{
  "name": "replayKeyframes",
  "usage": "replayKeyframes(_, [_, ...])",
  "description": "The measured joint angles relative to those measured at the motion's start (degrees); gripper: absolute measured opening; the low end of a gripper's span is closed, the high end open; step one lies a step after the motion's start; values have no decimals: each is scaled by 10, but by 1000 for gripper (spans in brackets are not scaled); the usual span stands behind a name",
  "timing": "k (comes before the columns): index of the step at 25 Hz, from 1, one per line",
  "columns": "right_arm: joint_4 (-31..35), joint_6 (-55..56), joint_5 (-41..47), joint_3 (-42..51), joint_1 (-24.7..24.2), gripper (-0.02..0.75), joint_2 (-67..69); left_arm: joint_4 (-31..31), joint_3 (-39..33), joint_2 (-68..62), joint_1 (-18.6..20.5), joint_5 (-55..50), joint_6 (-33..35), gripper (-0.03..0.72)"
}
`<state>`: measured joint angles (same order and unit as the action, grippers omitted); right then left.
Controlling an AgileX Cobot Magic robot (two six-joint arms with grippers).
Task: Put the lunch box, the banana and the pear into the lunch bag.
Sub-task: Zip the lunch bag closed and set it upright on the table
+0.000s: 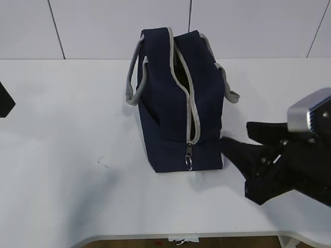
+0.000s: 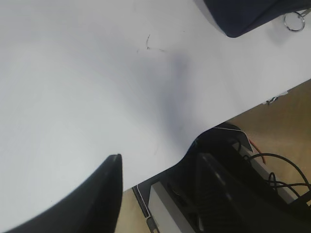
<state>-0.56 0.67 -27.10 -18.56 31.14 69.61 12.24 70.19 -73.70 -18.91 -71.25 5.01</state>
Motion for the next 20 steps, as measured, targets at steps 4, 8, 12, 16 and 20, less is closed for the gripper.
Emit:
replayKeyframes(4, [-11,16,-20,0,0,474,60,1,0,0,0,0,0,370])
replayKeyframes(8, [-16,35,-65,0,0,474,122,11,0,0,0,0,0,370])
replayKeyframes(12, [-58,88,-142,0,0,474,177,20,0,0,0,0,0,370])
replayKeyframes(16, [-77,107,-205,0,0,474,234,21,0,0,0,0,0,370])
replayKeyframes(20, [-86,111,-244,-1,0,474,281,21,0,0,0,0,0,370])
